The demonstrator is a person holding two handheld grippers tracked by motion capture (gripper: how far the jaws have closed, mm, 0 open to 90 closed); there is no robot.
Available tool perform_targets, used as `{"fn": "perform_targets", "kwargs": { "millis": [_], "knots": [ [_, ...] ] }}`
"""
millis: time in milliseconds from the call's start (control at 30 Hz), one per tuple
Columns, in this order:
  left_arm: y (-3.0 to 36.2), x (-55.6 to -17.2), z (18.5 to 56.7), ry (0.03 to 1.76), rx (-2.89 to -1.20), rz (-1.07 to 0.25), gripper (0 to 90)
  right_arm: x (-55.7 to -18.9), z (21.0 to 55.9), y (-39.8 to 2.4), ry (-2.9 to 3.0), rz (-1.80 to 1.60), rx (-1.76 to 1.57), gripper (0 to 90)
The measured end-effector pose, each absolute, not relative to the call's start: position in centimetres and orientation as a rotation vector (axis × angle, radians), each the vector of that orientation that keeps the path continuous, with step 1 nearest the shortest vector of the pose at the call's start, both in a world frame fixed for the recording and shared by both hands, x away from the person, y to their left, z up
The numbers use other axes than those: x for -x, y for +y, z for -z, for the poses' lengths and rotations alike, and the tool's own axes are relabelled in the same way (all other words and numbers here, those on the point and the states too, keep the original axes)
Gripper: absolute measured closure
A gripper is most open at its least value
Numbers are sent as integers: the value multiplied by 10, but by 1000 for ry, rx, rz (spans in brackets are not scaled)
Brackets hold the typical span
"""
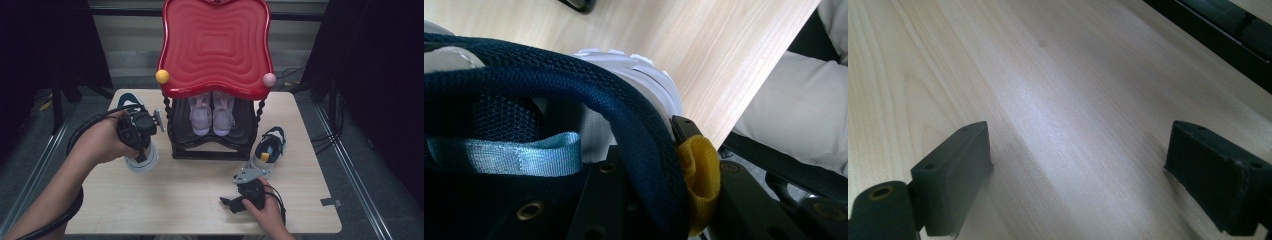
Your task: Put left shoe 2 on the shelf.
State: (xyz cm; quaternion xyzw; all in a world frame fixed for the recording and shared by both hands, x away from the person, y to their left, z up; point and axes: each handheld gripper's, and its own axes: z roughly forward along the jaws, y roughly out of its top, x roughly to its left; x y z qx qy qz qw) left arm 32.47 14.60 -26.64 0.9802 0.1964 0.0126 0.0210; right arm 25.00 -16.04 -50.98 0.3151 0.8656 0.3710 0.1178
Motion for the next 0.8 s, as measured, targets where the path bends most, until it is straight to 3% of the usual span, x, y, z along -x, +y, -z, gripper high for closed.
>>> {"fn": "perform_targets", "kwargs": {
  "millis": [800],
  "knots": [
    [145, -334, 194, 593, -3018, -113, 761, -250, 510, -160, 2528, -1090, -923, 103]
  ]
}}
